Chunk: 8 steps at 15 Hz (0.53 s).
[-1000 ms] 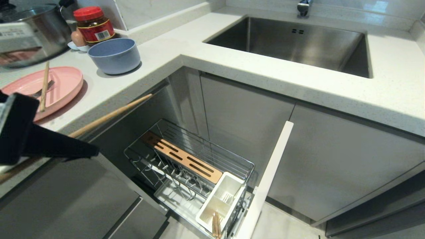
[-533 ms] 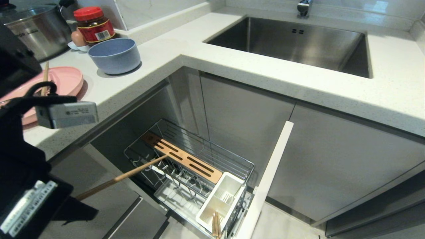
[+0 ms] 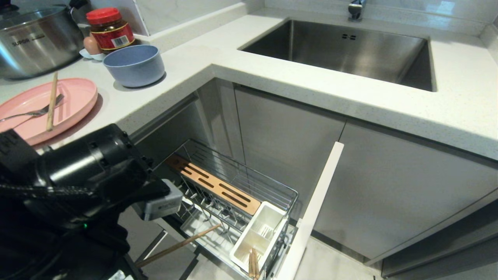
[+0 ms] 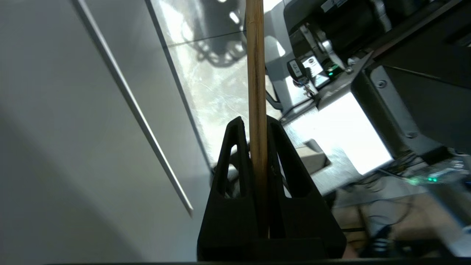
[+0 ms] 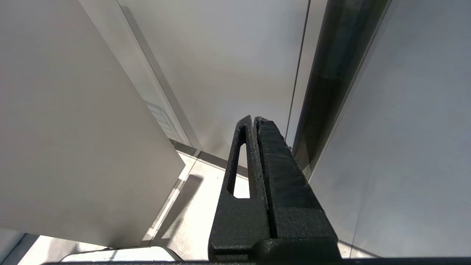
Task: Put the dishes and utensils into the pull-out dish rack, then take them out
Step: Pick up the chopsticks and place it in the cupboard
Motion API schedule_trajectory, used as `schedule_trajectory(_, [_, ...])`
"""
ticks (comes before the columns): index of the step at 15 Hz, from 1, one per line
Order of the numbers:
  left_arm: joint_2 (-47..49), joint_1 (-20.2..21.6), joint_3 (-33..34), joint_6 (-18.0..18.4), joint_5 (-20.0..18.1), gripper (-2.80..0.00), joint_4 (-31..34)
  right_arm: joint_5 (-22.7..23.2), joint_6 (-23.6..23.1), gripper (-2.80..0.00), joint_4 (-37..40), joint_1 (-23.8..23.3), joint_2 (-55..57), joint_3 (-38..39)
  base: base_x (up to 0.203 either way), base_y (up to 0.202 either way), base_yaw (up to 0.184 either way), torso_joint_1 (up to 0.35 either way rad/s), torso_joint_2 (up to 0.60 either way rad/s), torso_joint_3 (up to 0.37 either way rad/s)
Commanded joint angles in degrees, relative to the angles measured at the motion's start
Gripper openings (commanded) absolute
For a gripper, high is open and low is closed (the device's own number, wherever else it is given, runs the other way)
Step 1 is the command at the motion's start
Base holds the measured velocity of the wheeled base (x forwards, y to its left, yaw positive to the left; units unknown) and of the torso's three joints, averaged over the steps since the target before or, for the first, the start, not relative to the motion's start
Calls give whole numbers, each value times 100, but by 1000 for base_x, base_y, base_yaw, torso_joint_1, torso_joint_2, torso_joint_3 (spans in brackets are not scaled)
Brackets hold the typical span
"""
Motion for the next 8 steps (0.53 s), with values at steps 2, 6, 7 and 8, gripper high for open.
schedule_trajectory(2, [344,-74,435,244,4,-280,-312,-1,4,-280,-4,0,-14,0,0,0,0,0,0,0])
schedule_trajectory(6, [817,-154,548,282,0,-280,-508,-1,4,-280,-4,0,-14,0,0,0,0,0,0,0])
schedule_trajectory(7, [906,-173,548,282,1,-280,-577,-1,4,-280,-4,0,-14,0,0,0,0,0,0,0])
schedule_trajectory(8, [1009,-178,540,282,11,-280,-627,-1,4,-280,-4,0,-14,0,0,0,0,0,0,0])
